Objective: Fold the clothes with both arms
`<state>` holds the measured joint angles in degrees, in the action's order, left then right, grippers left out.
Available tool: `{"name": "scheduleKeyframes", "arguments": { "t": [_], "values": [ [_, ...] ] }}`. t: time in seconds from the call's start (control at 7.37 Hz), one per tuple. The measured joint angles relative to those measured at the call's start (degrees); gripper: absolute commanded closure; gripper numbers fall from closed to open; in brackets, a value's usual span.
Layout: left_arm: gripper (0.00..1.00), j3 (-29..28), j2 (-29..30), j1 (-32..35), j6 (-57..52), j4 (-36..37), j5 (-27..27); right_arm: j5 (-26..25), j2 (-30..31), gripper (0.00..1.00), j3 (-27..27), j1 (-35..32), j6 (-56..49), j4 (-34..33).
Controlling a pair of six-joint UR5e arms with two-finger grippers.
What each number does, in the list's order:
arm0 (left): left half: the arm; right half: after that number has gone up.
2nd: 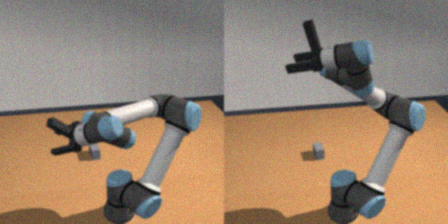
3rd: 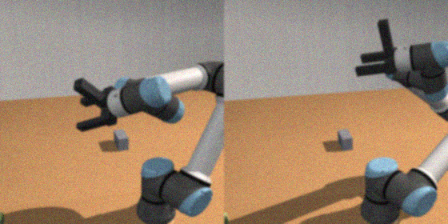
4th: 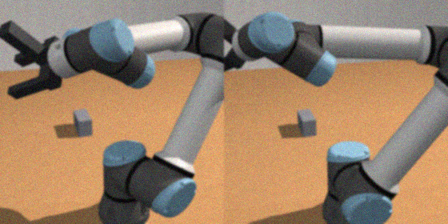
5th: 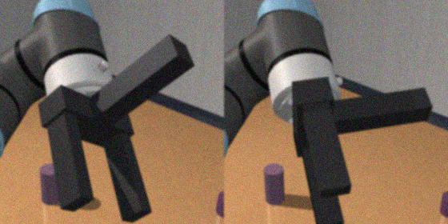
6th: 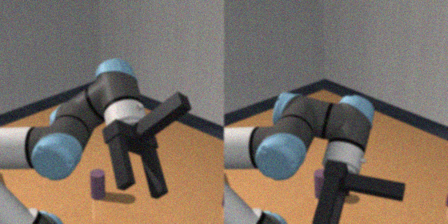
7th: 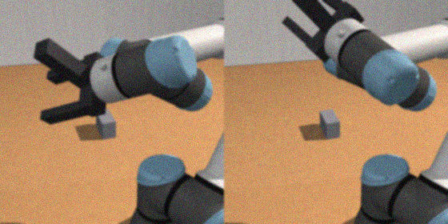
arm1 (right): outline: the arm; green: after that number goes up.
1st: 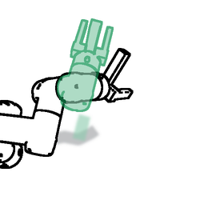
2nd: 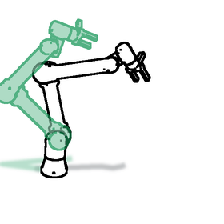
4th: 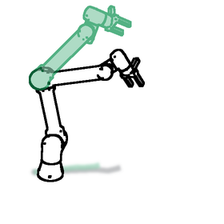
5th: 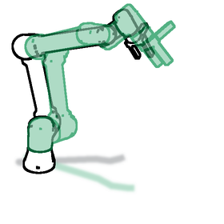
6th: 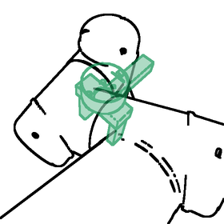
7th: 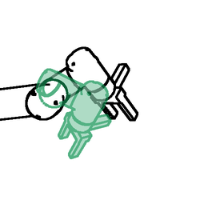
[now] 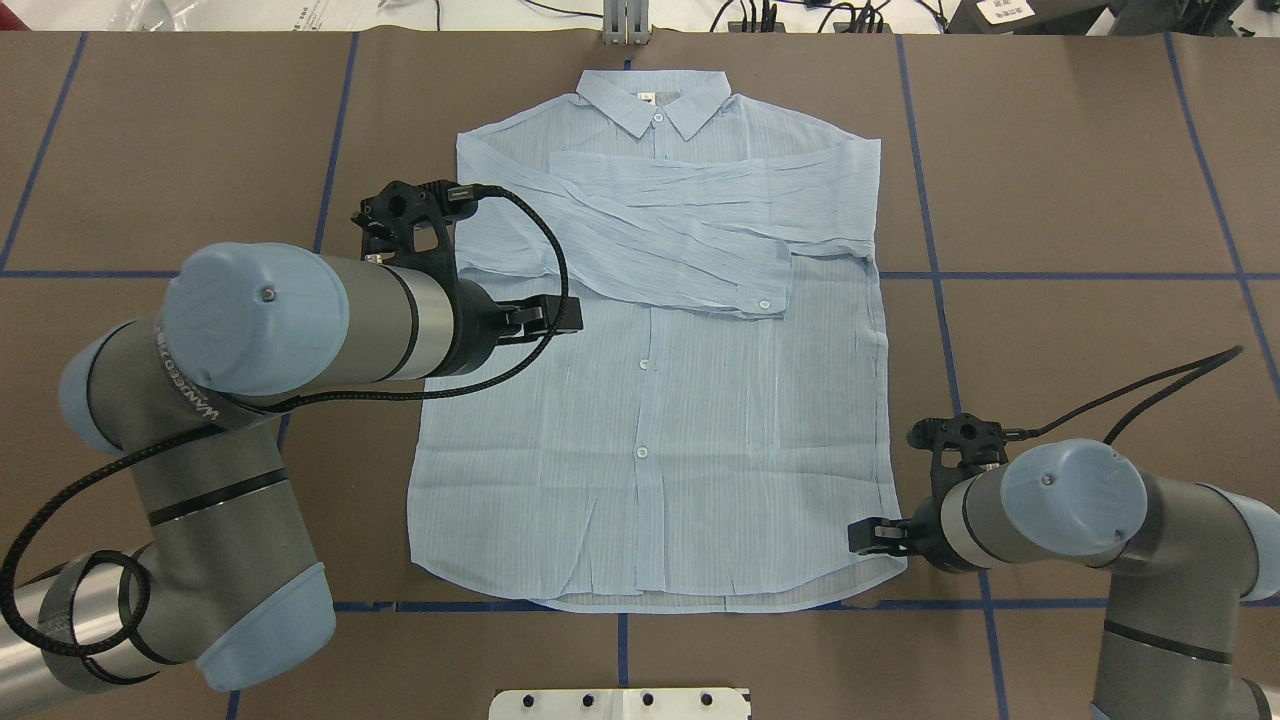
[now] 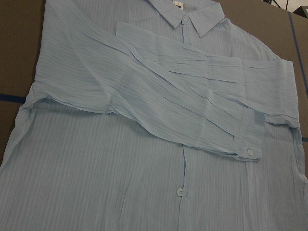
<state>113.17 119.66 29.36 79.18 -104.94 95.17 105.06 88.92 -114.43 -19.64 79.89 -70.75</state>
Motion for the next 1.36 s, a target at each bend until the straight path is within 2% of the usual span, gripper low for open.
{"name": "scheduleKeyframes", "arguments": {
  "t": [0.14,0.41,0.54,0.68,1.36],
  "values": [
    [0.01,0.0,-0.2,0.0,0.0,0.0,0.0,0.3,-0.3,0.16,0.1,-0.1,0.0,-0.6],
    [0.01,0.0,-0.6,0.0,0.0,-0.1,0.0,1.1,0.1,0.24,0.4,-0.2,0.0,-0.9],
    [0.01,0.0,-0.6,0.0,0.0,-0.1,0.0,1.7,0.2,0.34,0.4,-0.3,-0.1,-0.9],
    [0.01,0.1,-0.6,0.0,0.0,-0.1,-0.1,2.1,0.2,0.39,0.4,-0.4,-0.1,-1.0],
    [0.01,0.1,-0.7,0.1,0.0,-0.2,-0.1,3.0,0.2,0.43,0.4,-0.4,-0.1,-2.3]
  ]
}}
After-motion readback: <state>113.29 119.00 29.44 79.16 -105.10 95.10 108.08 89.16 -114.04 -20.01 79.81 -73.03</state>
